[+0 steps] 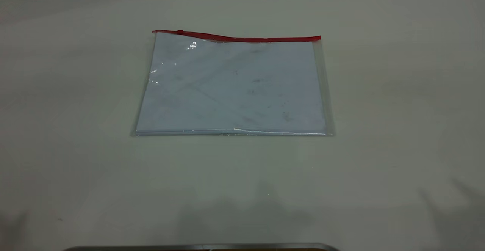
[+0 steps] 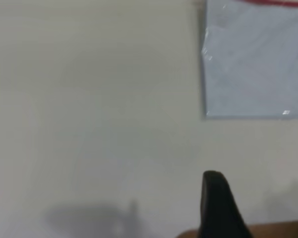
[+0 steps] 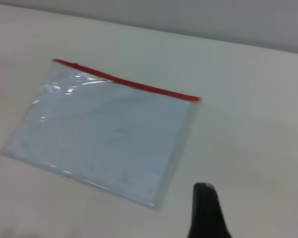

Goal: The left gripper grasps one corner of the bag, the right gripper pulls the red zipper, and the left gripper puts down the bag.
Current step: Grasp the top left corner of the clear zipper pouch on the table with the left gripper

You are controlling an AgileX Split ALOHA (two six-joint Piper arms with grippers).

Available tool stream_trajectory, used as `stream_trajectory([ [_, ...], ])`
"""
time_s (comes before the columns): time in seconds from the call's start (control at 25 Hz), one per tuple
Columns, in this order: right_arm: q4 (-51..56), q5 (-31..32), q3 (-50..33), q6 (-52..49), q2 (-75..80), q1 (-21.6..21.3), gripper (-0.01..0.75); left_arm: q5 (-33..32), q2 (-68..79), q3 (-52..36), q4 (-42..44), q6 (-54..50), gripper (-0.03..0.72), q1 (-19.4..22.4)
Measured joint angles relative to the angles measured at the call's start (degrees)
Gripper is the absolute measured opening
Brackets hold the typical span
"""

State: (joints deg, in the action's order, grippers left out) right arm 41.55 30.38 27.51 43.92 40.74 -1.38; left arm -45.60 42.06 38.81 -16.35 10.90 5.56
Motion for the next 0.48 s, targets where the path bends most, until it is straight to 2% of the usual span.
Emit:
stream_trajectory([
  [0.28,36.29,-1.84,2.03,38.13,22.85,0.25,0.556,10.96,19.59,0.05,-10.9,11.37,0.502,0.0],
  [0.48,50.53,-2.98,6.72,51.79,35.17,5.13,0.557,17.02,32.33,1.11,-19.35,21.2,0.502,0.0],
])
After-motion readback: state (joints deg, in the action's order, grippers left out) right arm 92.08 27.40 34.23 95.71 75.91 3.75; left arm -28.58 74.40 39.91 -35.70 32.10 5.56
